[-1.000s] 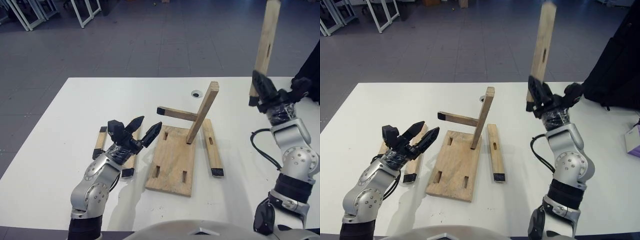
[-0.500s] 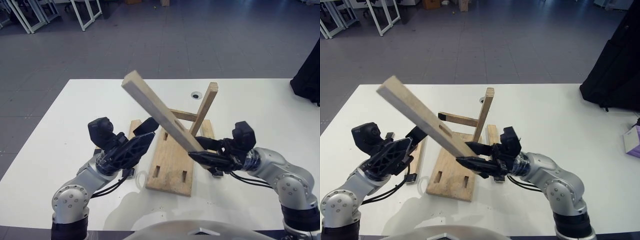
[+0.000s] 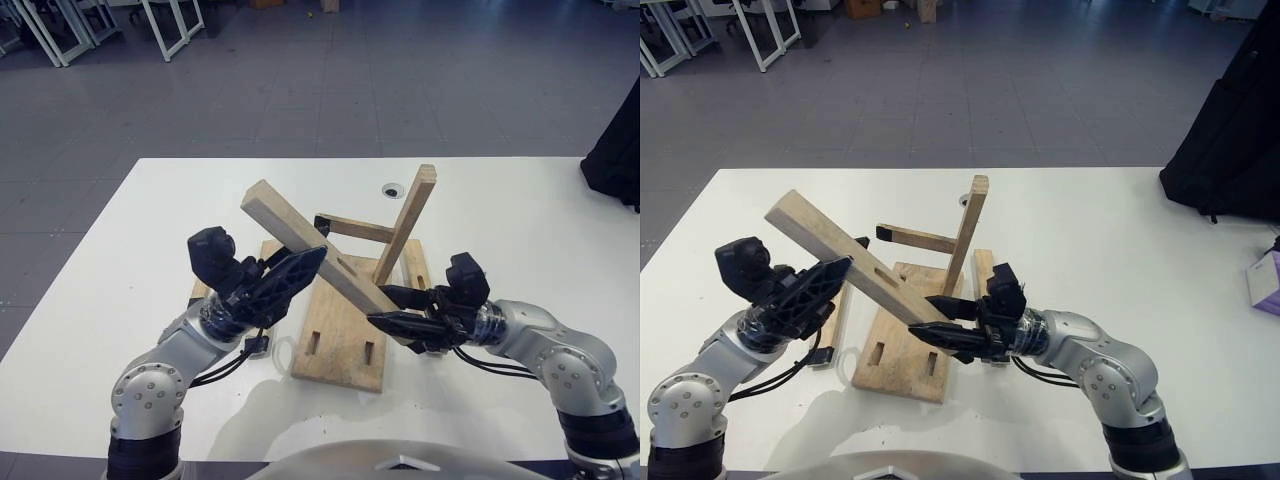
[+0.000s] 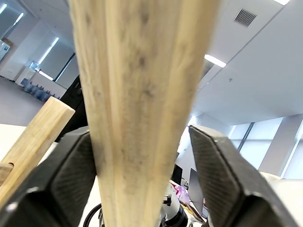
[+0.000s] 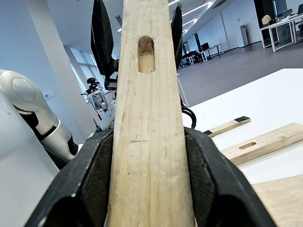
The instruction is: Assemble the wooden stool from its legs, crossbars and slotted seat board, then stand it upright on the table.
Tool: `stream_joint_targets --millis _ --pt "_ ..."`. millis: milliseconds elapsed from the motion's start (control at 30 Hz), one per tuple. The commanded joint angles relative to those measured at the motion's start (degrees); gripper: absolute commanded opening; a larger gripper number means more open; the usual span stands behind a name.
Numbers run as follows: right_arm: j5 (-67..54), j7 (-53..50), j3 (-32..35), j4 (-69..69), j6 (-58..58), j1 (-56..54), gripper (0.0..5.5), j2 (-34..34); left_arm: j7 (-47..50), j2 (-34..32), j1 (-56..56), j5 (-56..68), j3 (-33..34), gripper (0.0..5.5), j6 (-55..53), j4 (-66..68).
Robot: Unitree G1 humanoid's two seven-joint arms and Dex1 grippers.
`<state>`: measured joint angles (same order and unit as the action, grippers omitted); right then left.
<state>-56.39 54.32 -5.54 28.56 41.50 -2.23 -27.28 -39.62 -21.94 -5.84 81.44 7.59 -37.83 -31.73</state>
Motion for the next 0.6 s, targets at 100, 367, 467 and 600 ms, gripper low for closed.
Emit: stream_joint_targets --millis 100,367,467,600 --pt "0.54 -2.25 0.30 -1.00 0.64 -0.80 2.00 0.07 -1.12 -0.44 0.78 -2.03 -1.03 2.28 0.21 -0.90" --pt "-3.18 -4.06 2.29 -1.35 1.98 -1.47 2.00 0.99 -1.65 -0.23 1.81 -3.27 -0.93 2.11 0.88 1.30" --pt "-4.88 -6.93 2.95 -2.23 4.06 -1.65 2.00 1.51 -1.86 -0.39 2.34 -3.68 -0.39 2.10 1.29 1.97" --pt "-1.39 -8.77 1.96 -2.03 3.72 -0.87 2.99 0.04 -0.46 -1.56 4.95 -3.77 4.31 2.07 3.57 4.35"
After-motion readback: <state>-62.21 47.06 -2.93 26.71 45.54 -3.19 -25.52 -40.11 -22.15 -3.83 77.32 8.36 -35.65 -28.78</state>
